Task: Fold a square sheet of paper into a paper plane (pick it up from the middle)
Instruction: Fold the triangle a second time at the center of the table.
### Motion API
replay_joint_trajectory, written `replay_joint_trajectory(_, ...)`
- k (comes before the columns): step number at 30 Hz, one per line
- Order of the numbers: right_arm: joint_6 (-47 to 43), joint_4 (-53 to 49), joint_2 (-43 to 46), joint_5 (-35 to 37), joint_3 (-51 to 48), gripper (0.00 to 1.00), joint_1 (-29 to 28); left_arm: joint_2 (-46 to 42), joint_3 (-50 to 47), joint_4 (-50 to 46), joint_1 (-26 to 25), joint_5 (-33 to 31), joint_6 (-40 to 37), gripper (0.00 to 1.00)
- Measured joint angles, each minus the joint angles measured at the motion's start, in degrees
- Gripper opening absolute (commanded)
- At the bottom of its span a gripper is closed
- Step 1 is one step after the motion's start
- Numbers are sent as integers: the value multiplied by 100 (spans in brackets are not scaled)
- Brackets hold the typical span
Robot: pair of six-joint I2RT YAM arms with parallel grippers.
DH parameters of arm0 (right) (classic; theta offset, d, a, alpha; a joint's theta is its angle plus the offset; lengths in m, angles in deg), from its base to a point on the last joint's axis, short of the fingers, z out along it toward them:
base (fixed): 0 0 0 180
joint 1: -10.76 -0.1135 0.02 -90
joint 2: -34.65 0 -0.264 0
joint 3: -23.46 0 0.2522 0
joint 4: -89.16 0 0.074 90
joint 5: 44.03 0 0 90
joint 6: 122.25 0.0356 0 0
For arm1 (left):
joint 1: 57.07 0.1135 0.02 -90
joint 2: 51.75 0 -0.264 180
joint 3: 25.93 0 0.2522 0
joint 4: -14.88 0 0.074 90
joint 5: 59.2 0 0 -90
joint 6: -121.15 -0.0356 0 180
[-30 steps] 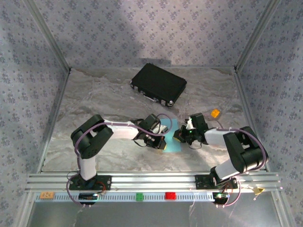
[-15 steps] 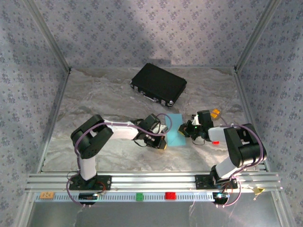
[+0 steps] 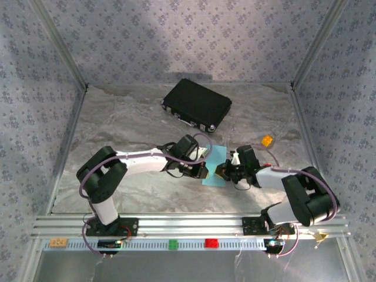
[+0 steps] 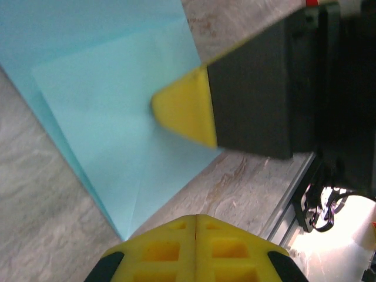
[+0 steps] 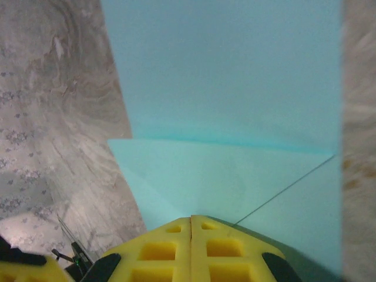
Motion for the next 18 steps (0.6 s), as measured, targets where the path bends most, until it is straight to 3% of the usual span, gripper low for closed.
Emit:
replay_joint_trajectory(7,63,-199,352,258,-39,4,-4,745,584,-33,48,0,-24,2)
replay_joint_trajectory(18,11,-645,616,278,151,7,614,1405,1016,-181,214,11,-195,0)
